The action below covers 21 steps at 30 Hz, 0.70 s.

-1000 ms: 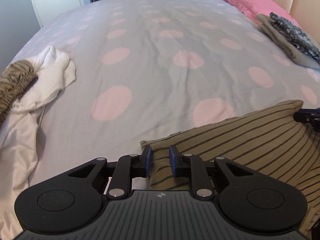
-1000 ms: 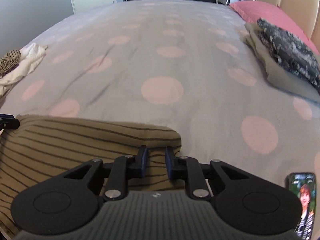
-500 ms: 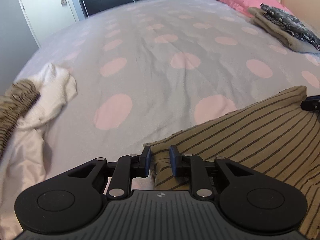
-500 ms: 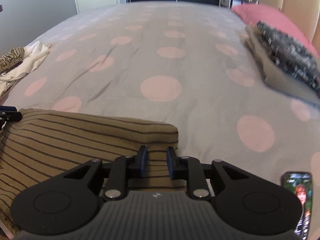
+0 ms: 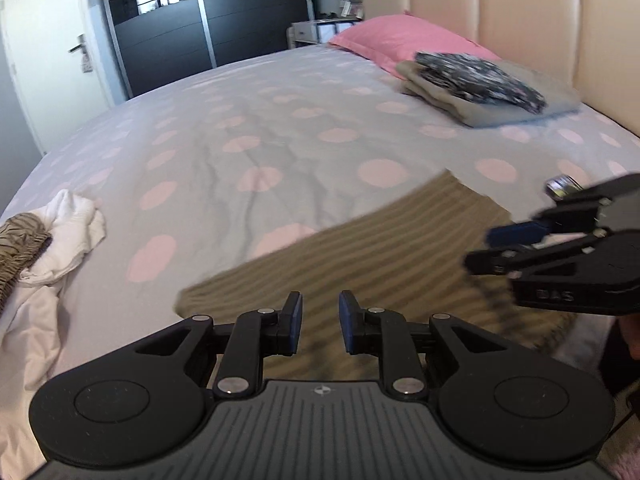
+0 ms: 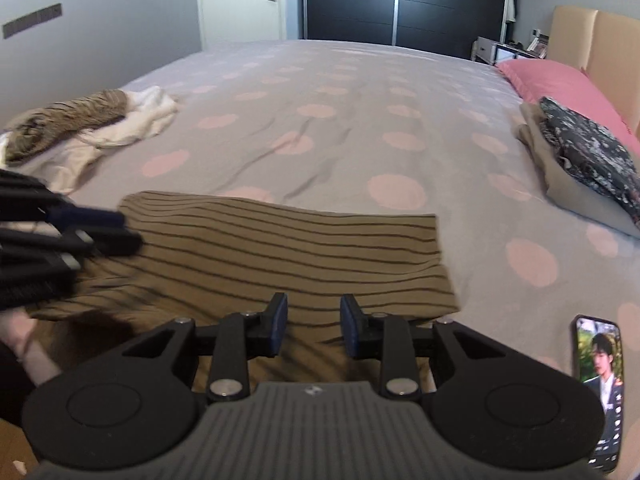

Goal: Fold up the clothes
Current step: 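Smooth the folded shirt edge with both tools and lift away, then pinch the folded brown shirt edge with the left tool while the right tool pinches beside it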

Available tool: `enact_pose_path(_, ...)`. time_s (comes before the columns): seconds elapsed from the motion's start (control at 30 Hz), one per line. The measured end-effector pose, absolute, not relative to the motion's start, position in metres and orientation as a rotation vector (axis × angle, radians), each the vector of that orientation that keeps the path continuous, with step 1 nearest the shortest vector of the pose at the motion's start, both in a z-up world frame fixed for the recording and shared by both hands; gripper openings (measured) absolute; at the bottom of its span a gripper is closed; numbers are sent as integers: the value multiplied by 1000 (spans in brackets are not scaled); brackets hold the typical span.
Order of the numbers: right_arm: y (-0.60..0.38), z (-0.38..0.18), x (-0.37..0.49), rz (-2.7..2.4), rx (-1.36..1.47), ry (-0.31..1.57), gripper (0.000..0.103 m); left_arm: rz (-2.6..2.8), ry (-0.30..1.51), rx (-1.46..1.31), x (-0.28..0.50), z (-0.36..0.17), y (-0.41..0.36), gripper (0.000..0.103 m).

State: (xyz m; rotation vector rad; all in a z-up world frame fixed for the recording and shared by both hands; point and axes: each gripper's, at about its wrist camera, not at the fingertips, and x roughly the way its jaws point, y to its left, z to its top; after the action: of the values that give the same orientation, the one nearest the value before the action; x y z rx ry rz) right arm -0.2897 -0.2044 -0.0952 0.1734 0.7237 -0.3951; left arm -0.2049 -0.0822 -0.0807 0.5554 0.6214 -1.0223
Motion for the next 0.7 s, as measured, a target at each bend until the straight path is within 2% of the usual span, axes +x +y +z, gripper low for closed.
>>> enact_pose_path(0.17, -177, -99, -289, -249, 150, 761, 32, -1079, 647, 706, -229, -101, -88, 18)
enact_pose_path(0.43, -159, -135, -290, -186, -16, 981, 32, -1107, 744, 901, -241, -138, -85, 16)
enact_pose_path(0.7, -164, -139, -292, -180, 6, 1037, 32, -1109, 809, 866, -230, -143, -83, 16)
